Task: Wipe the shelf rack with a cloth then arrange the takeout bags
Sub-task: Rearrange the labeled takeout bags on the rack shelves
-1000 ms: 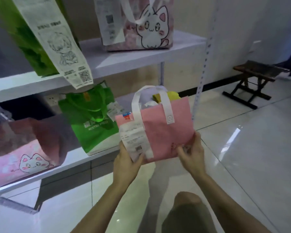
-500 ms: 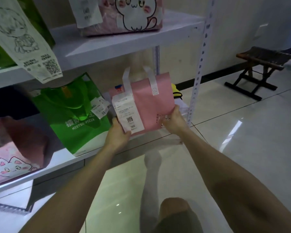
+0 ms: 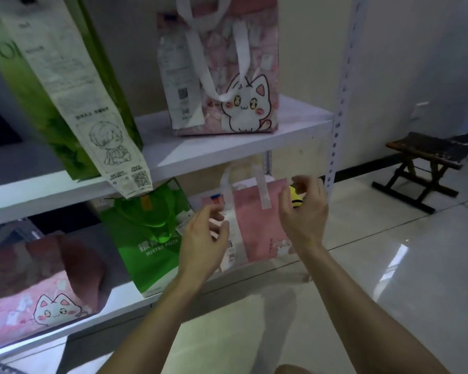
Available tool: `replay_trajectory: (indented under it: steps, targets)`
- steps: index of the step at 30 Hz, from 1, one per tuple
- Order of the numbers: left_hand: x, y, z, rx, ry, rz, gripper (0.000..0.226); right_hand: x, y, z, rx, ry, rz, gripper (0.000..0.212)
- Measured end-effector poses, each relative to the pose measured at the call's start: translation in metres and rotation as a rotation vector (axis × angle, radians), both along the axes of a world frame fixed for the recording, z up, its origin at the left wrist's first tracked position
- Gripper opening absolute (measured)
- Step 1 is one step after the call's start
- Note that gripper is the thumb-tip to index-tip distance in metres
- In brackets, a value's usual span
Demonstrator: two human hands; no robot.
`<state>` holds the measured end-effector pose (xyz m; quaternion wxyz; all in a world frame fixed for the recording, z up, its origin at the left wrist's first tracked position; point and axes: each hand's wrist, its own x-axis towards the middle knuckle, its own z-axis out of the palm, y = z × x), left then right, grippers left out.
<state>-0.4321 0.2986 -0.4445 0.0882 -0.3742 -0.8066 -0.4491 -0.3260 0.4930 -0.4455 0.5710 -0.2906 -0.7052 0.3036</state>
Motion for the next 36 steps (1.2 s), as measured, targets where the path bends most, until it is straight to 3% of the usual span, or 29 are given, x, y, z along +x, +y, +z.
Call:
replay_trajectory:
  steps: [3,5,8,10,12,14,17,21,26,36]
  targets:
    - [-0.007,0.021,0.068,0.223,0.173,-0.049,0.021,-0.02,-0.001,0.076,0.125,0.164,0.017,0.025]
    - [-0.022,0.04,0.109,0.342,0.253,-0.005,0.025,-0.037,0.003,0.119,0.12,0.178,0.044,0.04]
    - [-0.059,0.066,0.153,0.314,0.22,0.15,0.061,-0.064,0.021,0.161,-0.022,-0.042,0.161,0.084]
    - [-0.086,0.076,0.17,0.193,-0.001,0.197,0.093,-0.076,0.035,0.173,-0.14,-0.165,0.267,0.101]
    - [-0.106,0.078,0.178,0.172,-0.307,0.164,0.105,-0.083,0.046,0.17,-0.23,-0.207,0.329,0.086]
    - [-0.116,0.077,0.179,0.202,-0.467,0.13,0.107,-0.082,0.051,0.161,-0.242,-0.229,0.318,0.07]
    - [-0.11,0.065,0.171,0.213,-0.352,0.092,0.096,-0.06,0.044,0.15,-0.236,-0.162,0.316,0.061]
    - [-0.077,0.035,0.153,0.283,-0.208,-0.069,0.075,-0.009,0.018,0.126,-0.188,-0.016,0.257,0.067]
    - [-0.015,-0.001,0.135,0.349,-0.133,-0.19,0.072,0.035,-0.035,0.106,-0.201,0.192,0.209,0.083]
    - [0.034,-0.115,0.143,0.484,-0.109,-0.225,0.075,0.07,-0.149,0.127,-0.111,0.351,0.235,0.088]
